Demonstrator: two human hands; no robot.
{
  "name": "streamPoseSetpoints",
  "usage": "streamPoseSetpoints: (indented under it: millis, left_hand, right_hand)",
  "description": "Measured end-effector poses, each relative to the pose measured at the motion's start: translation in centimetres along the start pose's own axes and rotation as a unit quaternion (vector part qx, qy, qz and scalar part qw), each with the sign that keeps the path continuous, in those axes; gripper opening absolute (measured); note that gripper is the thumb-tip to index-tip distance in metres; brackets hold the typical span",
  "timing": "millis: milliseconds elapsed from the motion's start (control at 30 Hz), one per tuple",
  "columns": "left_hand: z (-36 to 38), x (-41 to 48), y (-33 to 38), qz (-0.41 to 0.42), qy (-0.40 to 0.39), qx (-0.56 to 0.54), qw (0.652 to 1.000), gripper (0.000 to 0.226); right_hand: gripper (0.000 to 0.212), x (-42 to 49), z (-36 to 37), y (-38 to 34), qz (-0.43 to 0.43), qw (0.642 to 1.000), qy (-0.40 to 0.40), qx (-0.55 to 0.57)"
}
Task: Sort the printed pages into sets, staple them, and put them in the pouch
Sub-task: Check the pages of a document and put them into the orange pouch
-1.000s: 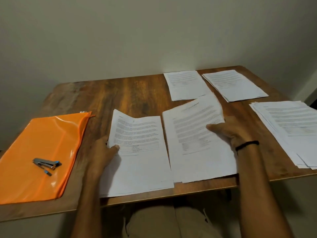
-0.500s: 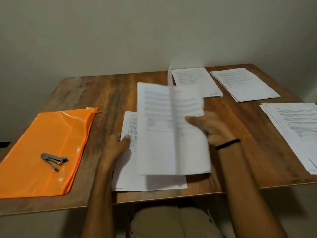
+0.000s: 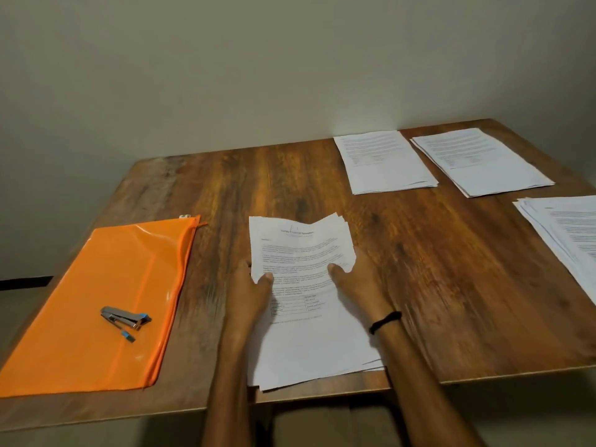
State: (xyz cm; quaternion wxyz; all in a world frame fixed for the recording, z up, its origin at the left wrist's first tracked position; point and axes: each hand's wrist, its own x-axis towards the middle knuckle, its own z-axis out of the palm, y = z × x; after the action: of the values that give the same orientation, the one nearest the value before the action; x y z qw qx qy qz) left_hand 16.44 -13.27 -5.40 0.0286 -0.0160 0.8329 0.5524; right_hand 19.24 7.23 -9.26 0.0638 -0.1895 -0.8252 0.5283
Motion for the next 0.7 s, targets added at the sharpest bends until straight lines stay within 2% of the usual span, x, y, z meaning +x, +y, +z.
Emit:
streamPoseSetpoints:
  millis: [133,200,400,533,700]
  left_hand:
    - [-0.5,-0.2,0.9,0.057,0.024,-0.074,0.995,0.025]
    - [-0.9,0.5,1.2,0.087,0.027,-0.100,0.991,0.026]
    - [-1.1,1.5,2.8,0.117,0.024,-0.121,0.985,0.026]
    - [-1.6,0.8,4.7,0.130,0.038,-0.125,0.983,0.028]
    - [-2.4,-0.3,6.0,0.134,0.033,-0.122,0.983,0.026]
  right_hand:
    - [0.024,-0.4,-1.8,-3.0,0.029,0.992,0.057,0.113]
    - [0.023,0.0,-2.6,-4.1,0.037,0.979,0.054,0.195]
    - [0.012,-0.2,-3.6,-6.6,-0.024,0.968,0.081,0.237]
    - [0.016,-0.3,-4.0,-7.1,-0.092,0.951,0.059,0.289]
    - [0.038,0.3,-4.4,-5.8,-0.130,0.933,-0.035,0.334]
